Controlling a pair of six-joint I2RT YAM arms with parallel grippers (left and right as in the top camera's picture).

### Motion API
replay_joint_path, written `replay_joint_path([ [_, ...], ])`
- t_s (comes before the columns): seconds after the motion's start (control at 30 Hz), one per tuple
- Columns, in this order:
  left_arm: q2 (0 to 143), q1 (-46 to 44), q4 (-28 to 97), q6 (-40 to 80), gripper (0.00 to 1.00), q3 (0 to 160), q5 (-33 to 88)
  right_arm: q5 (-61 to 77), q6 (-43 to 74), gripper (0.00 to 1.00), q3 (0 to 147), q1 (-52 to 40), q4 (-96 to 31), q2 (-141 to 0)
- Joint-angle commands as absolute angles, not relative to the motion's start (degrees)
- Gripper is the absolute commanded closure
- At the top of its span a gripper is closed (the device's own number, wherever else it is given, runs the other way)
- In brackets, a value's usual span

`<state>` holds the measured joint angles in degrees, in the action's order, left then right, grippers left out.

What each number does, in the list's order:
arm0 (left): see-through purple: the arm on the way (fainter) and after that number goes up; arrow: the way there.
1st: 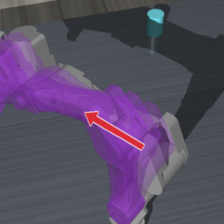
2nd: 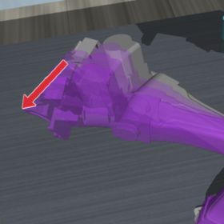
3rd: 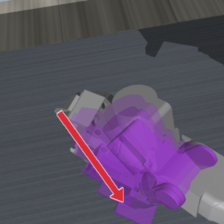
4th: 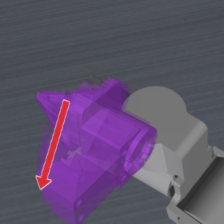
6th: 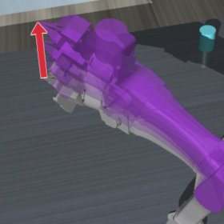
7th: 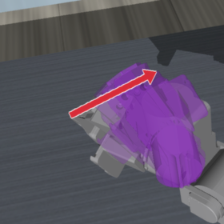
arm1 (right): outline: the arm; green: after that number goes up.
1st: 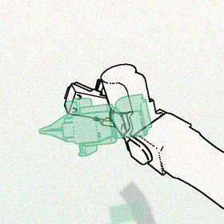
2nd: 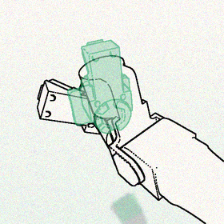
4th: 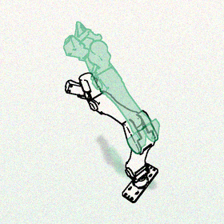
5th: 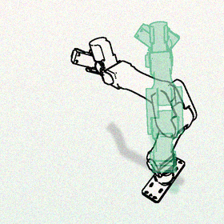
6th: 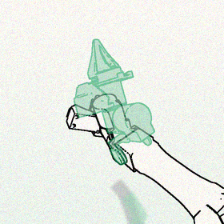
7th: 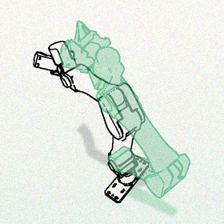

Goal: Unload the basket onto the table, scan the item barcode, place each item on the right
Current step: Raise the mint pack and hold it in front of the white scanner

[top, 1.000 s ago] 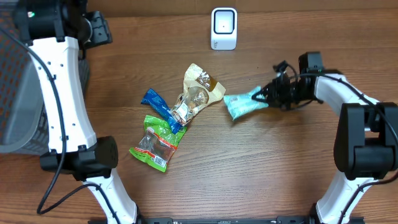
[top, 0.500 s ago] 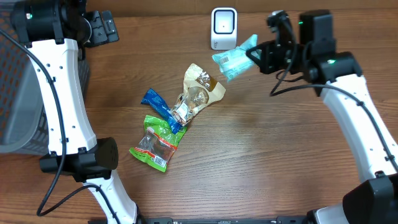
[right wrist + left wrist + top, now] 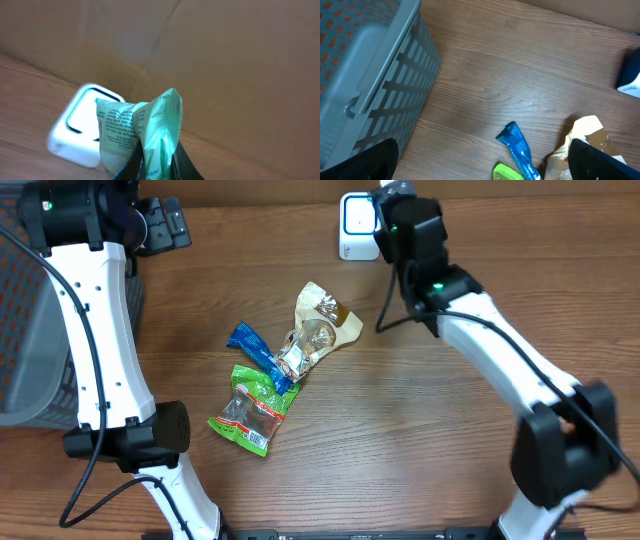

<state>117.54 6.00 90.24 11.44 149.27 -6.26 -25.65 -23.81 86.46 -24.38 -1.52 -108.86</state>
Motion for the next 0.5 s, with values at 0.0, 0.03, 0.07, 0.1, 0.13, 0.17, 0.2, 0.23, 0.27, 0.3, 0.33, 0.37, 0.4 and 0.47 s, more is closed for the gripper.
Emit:
replay_joint_path([
  [0.0,116.0,5.9,90.1,10.7,0.00,149.9,-6.5,-33.2,-37.5,0.96,87.4,-25.1,7.0,-113.3],
  [0.03,116.0,5.9,90.1,10.7,0.00,149.9,-6.5,-33.5,-40.0,0.96,87.4,-25.3,10.2,-114.6],
  [0.07,116.0,5.9,90.1,10.7,0.00,149.9,-6.5,-33.5,-43.0,0.96,87.4,-25.4,13.7,-116.0],
  [0.1,116.0,5.9,90.1,10.7,0.00,149.9,-6.5,-33.4,-45.6,0.96,87.4,-25.5,17.0,-117.3],
  [0.13,116.0,5.9,90.1,10.7,0.00,149.9,-6.5,-33.4,-47.6,0.96,87.4,-25.6,19.8,-118.5],
  [0.17,116.0,5.9,90.1,10.7,0.00,149.9,-6.5,-33.1,-50.2,0.96,87.4,-25.6,22.8,-119.9],
  [0.2,116.0,5.9,90.1,10.7,0.00,149.9,-6.5,-32.3,-51.8,0.96,87.4,-25.6,23.9,-120.8],
  [0.23,116.0,5.9,90.1,10.7,0.00,149.9,-6.5,-30.7,-53.4,0.96,87.4,-25.6,24.4,-121.8],
  [0.27,116.0,5.9,90.1,10.7,0.00,149.9,-6.5,-29.8,-54.0,0.96,87.4,-25.6,24.7,-122.3],
  [0.3,116.0,5.8,90.1,10.7,0.00,149.9,-6.5,-28.9,-54.3,0.96,87.4,-25.7,25.5,-122.9],
  [0.33,116.0,5.9,90.1,10.7,0.00,149.9,-6.5,-28.3,-54.5,0.96,87.4,-25.7,26.2,-123.4],
  [0.37,116.0,5.9,90.1,10.7,0.00,149.9,-6.5,-28.1,-54.5,0.96,87.4,-25.8,27.2,-123.7],
  [0.4,116.0,5.9,90.1,10.7,0.00,149.9,-6.5,-27.9,-54.5,0.96,87.4,-26.4,29.1,-124.4],
  [0.47,116.0,5.9,90.1,10.7,0.00,149.9,-6.5,-27.1,-54.5,0.96,87.4,-26.9,29.3,-124.9],
])
